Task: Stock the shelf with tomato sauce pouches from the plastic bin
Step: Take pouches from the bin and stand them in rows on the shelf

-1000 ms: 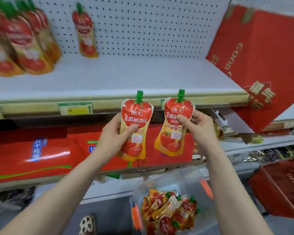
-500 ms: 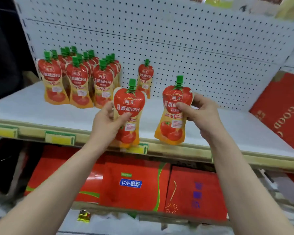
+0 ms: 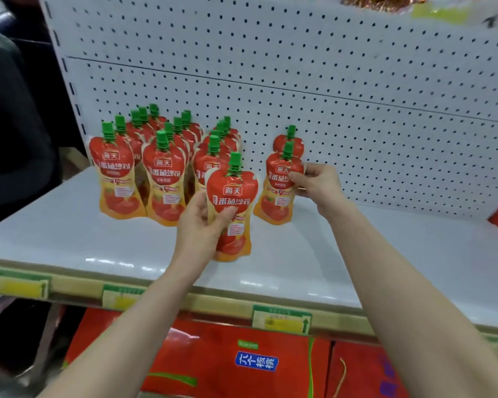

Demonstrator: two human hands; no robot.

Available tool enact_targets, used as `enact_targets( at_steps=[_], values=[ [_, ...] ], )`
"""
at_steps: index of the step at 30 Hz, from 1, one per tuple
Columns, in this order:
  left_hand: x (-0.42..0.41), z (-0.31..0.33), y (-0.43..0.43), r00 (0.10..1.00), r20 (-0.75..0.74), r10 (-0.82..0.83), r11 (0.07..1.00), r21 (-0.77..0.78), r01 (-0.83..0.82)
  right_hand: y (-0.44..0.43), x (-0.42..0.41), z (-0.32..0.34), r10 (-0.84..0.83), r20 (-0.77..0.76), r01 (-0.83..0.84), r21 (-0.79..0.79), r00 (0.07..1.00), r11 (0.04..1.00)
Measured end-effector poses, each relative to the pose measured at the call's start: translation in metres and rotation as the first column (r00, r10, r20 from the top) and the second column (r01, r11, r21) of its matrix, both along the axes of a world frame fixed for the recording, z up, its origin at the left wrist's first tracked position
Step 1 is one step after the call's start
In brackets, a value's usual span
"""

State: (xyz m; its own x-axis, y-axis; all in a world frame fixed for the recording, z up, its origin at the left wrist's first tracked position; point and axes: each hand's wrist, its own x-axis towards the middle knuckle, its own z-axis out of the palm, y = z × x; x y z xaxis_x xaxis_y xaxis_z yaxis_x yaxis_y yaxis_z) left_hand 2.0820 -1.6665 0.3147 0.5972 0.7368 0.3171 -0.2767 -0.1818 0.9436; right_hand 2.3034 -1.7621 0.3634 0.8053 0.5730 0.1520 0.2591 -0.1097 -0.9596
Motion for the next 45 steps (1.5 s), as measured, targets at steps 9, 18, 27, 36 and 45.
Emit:
enact_targets(
  at_steps=[9,18,27,36,45],
  values=[
    [0.006,-0.006,0.019,0.999,0.02,-0.045,0.997,-0.061,0.046,0.11,0.047,-0.011,-0.114,0.062,0.116,-0.033,0.992,0.993],
    [0.004,-0.009,0.026,0.991,0.06,-0.117,0.989,-0.084,0.122,0.126,0.046,-0.004,-0.201,0.347,0.268,-0.157,0.916,0.95],
    [0.011,-0.01,0.016,0.992,0.071,-0.103,0.99,-0.094,0.109,0.04,-0.029,0.017,0.004,0.138,-0.01,0.041,0.99,0.999],
    [0.041,-0.01,-0.017,0.986,0.049,-0.158,0.987,-0.03,0.16,-0.023,-0.04,0.007,0.287,0.151,-0.284,-0.039,0.946,0.958],
    [0.078,-0.045,-0.013,0.857,-0.514,-0.028,0.925,0.312,0.217,0.0,0.014,0.0,0.048,0.181,-0.047,-0.01,0.982,0.999]
  ],
)
